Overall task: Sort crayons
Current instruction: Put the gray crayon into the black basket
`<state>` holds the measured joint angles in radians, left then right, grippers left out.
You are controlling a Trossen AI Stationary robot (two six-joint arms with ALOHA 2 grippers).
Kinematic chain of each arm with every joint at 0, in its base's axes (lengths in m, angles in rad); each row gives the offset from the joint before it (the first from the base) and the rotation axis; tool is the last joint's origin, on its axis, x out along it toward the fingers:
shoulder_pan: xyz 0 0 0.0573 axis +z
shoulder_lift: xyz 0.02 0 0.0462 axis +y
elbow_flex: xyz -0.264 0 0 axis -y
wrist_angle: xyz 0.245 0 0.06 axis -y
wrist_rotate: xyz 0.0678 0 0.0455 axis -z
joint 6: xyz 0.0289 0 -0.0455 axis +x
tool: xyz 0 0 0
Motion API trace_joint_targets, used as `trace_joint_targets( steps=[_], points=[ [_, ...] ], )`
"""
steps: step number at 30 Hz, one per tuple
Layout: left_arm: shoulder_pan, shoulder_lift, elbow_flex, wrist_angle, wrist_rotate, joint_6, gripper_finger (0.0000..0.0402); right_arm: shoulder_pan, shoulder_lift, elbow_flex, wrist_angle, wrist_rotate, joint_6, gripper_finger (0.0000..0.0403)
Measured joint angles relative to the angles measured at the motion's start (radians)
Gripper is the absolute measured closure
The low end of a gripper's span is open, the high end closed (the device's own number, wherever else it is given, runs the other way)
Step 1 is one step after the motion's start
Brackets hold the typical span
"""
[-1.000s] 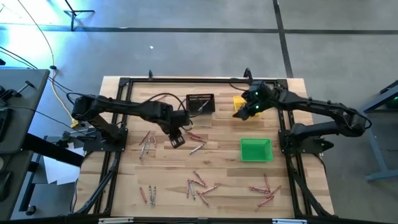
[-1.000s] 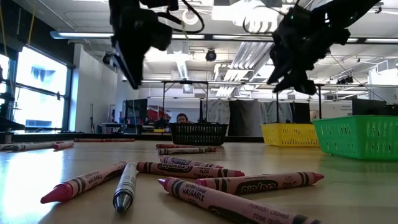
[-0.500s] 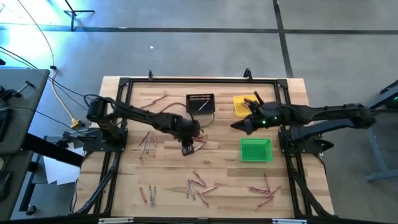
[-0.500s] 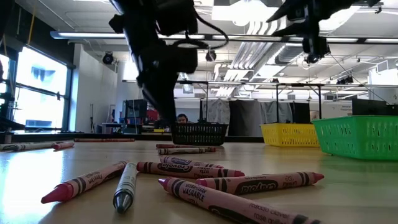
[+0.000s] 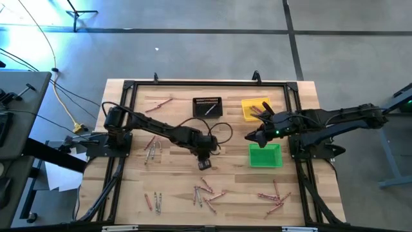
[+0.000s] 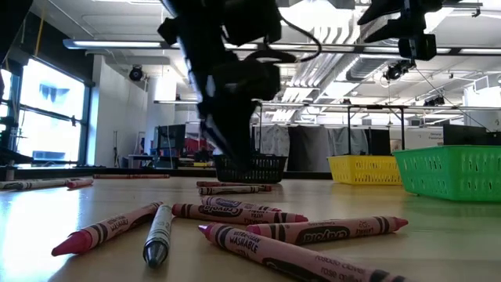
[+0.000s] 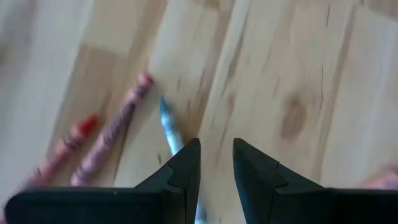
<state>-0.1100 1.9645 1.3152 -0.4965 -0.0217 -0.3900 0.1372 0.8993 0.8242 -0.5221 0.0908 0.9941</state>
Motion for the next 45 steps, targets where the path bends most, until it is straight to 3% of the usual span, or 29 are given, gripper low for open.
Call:
trace_joint_targets(
  steps=[6,23,27,30,38,45],
  points=[
    [-0.015,0.040,0.033,-0.007,-0.060,-0.048,0.0321,0.015,-0.012,0.001,-0.016,-0.031,-0.032,0.0289],
    [-0.040,0.106,0.042,-0.020,-0.082,-0.171,0.0321,0.016,-0.032,0.001,-0.029,-0.050,-0.096,0.0289],
    [-0.041,0.103,0.091,-0.052,-0.057,-0.165,0.0321,0.016,-0.032,0.001,-0.029,-0.050,-0.104,0.0289],
    [-0.044,0.081,0.149,-0.055,-0.098,-0.130,0.0321,0.013,-0.032,0.001,-0.029,-0.050,-0.105,0.0289],
    [-0.033,0.081,0.202,-0.227,-0.226,-0.127,0.0321,0.009,-0.032,0.000,-0.037,-0.050,-0.118,0.0289],
    [-0.019,0.101,0.201,-0.341,-0.189,-0.167,0.0321,0.004,-0.032,0.000,-0.038,-0.050,-0.139,0.0289]
  ],
)
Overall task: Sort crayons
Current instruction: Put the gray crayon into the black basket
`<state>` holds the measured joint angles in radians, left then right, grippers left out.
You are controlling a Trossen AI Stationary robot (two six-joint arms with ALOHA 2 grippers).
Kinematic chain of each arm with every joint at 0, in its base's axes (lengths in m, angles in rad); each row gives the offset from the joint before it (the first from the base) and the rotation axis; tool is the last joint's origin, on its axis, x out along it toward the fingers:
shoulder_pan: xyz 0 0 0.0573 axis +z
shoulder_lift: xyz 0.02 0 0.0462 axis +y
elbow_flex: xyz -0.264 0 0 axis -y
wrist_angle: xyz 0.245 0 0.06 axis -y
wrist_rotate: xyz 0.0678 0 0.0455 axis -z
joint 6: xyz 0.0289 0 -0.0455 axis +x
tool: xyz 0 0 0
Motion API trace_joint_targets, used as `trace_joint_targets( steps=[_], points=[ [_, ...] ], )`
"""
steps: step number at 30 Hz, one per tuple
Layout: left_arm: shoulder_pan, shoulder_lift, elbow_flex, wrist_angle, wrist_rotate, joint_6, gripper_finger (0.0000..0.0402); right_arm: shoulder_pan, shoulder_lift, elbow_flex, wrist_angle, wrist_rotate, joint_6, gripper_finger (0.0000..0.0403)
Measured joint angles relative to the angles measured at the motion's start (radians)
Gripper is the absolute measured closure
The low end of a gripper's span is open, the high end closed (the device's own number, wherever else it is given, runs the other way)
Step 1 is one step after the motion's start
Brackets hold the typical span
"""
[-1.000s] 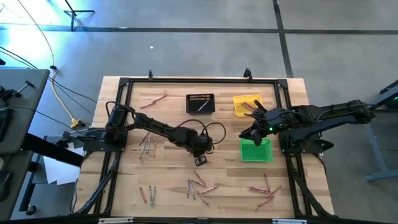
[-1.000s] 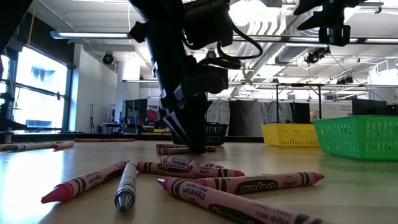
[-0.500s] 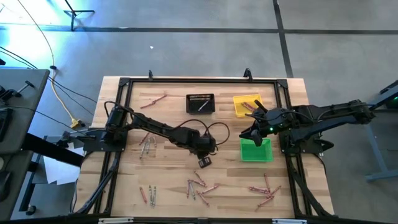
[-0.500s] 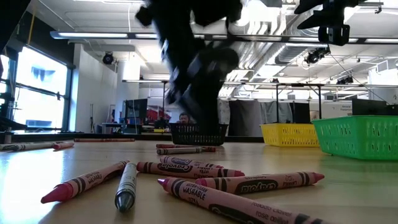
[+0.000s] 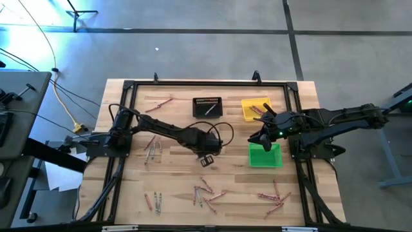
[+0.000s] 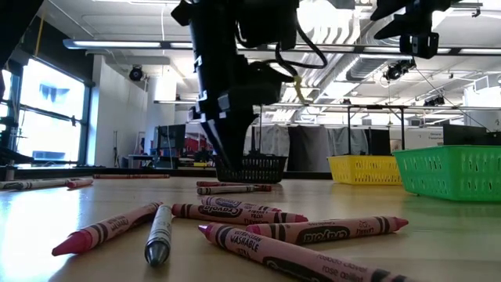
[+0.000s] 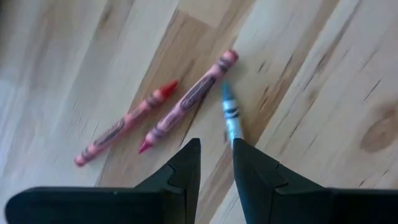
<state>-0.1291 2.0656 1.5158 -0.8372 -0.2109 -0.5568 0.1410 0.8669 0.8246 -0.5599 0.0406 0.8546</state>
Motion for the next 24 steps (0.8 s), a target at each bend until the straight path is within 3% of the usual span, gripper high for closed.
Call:
trace_joint_targets(
  steps=[8,24],
  points=[
    [-0.008,0.018,0.000,0.009,0.062,-0.042,0.0321,-0.027,-0.013,0.000,-0.005,-0.001,-0.024,0.0289],
    [-0.010,0.025,0.001,0.027,0.045,-0.063,0.0321,-0.095,-0.017,0.000,-0.027,-0.102,-0.046,0.0289]
  ],
)
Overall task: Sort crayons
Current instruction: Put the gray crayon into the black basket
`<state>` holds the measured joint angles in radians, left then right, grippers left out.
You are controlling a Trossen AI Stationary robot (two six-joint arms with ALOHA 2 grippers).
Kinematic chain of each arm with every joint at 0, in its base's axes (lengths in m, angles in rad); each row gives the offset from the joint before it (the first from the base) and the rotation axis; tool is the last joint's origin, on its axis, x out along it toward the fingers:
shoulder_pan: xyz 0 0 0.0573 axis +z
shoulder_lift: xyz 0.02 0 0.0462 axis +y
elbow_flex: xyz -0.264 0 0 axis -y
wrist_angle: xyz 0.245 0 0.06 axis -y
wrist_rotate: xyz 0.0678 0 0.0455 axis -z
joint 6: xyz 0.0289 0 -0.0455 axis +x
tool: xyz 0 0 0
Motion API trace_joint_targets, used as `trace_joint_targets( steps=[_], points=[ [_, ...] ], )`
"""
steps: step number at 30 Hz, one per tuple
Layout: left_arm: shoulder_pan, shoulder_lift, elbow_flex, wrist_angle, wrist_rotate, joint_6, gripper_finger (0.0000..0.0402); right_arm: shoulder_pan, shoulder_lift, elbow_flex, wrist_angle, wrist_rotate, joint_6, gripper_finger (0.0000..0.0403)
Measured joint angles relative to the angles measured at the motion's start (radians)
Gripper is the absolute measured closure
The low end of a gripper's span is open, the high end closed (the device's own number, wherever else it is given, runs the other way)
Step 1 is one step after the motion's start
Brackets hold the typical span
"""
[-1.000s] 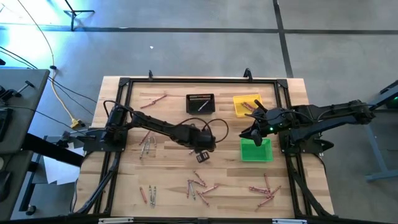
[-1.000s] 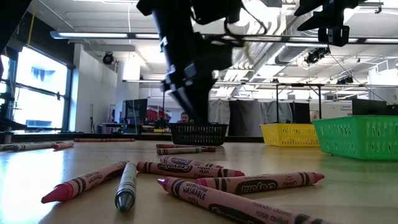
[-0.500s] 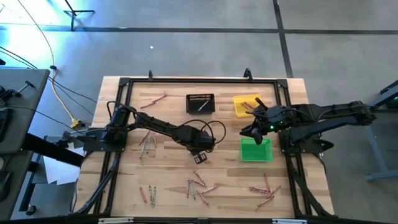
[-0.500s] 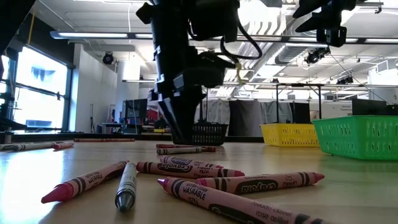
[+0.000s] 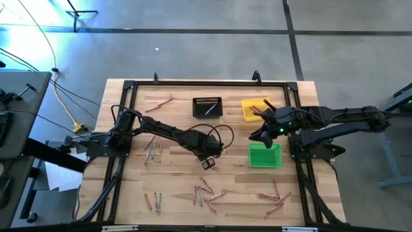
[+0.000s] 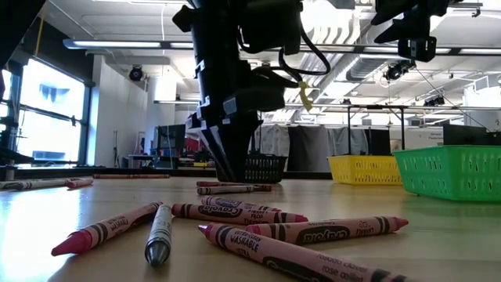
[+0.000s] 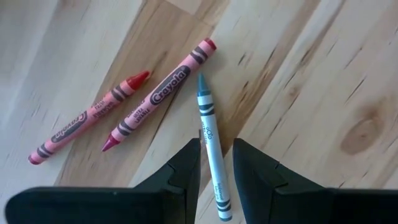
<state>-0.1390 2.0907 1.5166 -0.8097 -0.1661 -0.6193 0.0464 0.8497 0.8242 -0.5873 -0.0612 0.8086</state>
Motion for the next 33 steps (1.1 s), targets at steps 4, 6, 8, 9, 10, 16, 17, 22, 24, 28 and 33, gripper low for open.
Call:
trace_joint_targets(
  steps=[4,6,8,9,10,16,17,22,24,28,33],
  points=[
    [-0.002,-0.001,-0.026,0.026,0.002,-0.018,0.0321,-0.022,0.000,0.000,0.000,-0.023,-0.006,0.0289],
    [-0.003,-0.001,-0.055,0.044,0.018,-0.029,0.0321,-0.030,0.000,0.000,0.000,-0.028,-0.006,0.0289],
    [-0.003,-0.006,-0.085,0.076,0.025,-0.048,0.0321,-0.037,0.000,0.000,0.000,-0.029,-0.006,0.0289],
    [-0.003,-0.008,-0.097,0.082,0.024,-0.059,0.0321,-0.041,0.000,0.000,0.000,-0.031,-0.006,0.0289],
    [-0.003,-0.010,-0.107,0.087,0.024,-0.069,0.0321,-0.044,0.000,0.000,0.000,-0.041,-0.007,0.0289],
    [-0.001,-0.010,-0.145,0.112,0.059,-0.090,0.0334,-0.067,0.000,0.000,0.000,-0.061,-0.024,0.0289],
    [-0.001,-0.010,-0.145,0.112,0.061,-0.096,0.0343,-0.069,0.000,0.000,0.000,-0.061,-0.024,0.0289],
    [-0.001,-0.008,-0.145,0.114,0.078,-0.131,0.0395,-0.080,0.000,0.000,0.000,-0.060,-0.026,0.0289],
    [-0.001,-0.008,-0.146,0.113,0.089,-0.143,0.0394,-0.081,0.000,0.000,0.000,-0.061,-0.032,0.0289],
    [0.001,-0.031,-0.146,0.109,0.111,-0.181,0.0399,-0.081,-0.008,0.000,0.008,-0.084,-0.032,0.0289],
    [0.003,-0.088,-0.110,0.087,0.127,-0.160,0.0400,-0.082,-0.044,0.000,0.030,-0.099,-0.081,0.0289]
  ],
)
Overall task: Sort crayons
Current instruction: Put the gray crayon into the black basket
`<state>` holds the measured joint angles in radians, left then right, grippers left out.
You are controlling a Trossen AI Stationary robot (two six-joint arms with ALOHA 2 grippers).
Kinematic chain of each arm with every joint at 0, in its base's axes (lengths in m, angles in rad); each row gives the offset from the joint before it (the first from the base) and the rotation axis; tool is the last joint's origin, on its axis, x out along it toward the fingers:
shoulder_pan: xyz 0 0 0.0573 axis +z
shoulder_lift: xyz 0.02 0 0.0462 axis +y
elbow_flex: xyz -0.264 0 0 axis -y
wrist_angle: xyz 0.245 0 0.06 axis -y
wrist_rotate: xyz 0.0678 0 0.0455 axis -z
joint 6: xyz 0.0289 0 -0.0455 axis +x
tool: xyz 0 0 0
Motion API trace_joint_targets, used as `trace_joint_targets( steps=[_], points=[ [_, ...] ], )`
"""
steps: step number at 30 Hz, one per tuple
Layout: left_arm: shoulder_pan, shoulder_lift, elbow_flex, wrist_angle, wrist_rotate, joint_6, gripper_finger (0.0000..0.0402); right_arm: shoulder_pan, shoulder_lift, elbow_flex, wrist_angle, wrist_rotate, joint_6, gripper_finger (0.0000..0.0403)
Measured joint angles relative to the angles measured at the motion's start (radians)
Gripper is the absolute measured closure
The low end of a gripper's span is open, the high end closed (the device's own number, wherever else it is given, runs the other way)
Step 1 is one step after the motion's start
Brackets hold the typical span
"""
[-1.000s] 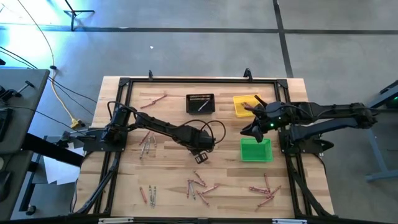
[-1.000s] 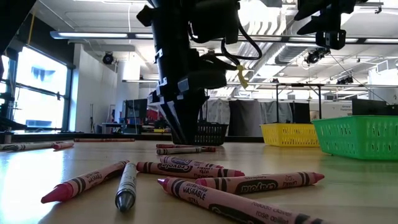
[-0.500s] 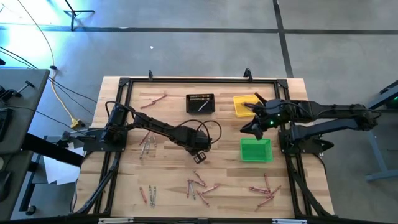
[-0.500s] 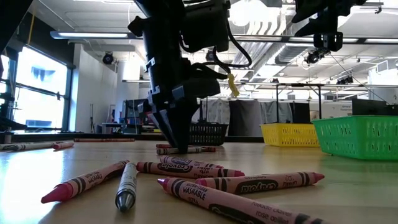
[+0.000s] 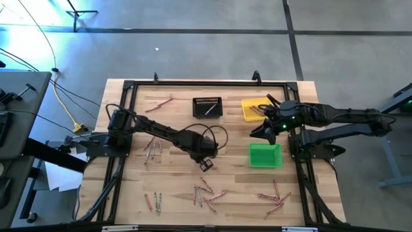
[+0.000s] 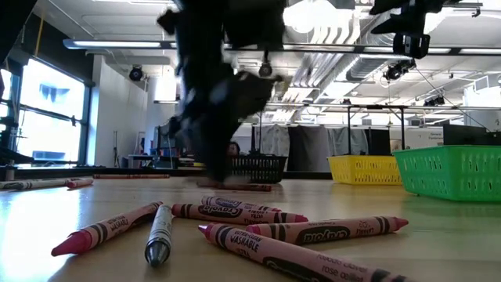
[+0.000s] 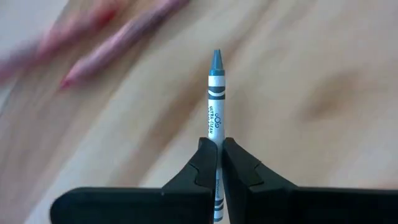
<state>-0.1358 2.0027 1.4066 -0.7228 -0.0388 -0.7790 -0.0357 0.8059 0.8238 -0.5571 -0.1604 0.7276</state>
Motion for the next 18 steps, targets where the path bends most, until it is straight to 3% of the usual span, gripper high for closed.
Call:
trace_joint_targets(
  steps=[8,13,18],
  points=[
    [0.078,-0.076,0.075,0.024,-0.145,0.035,0.0401,-0.034,-0.029,0.000,-0.003,0.041,-0.110,0.0289],
    [0.182,-0.077,0.108,0.076,-0.277,0.125,0.0401,-0.072,-0.020,0.000,-0.001,0.146,-0.152,0.0289],
    [0.317,-0.080,0.112,0.164,-0.284,0.222,0.0401,-0.115,-0.020,0.000,0.000,0.284,-0.153,0.0289]
  ],
)
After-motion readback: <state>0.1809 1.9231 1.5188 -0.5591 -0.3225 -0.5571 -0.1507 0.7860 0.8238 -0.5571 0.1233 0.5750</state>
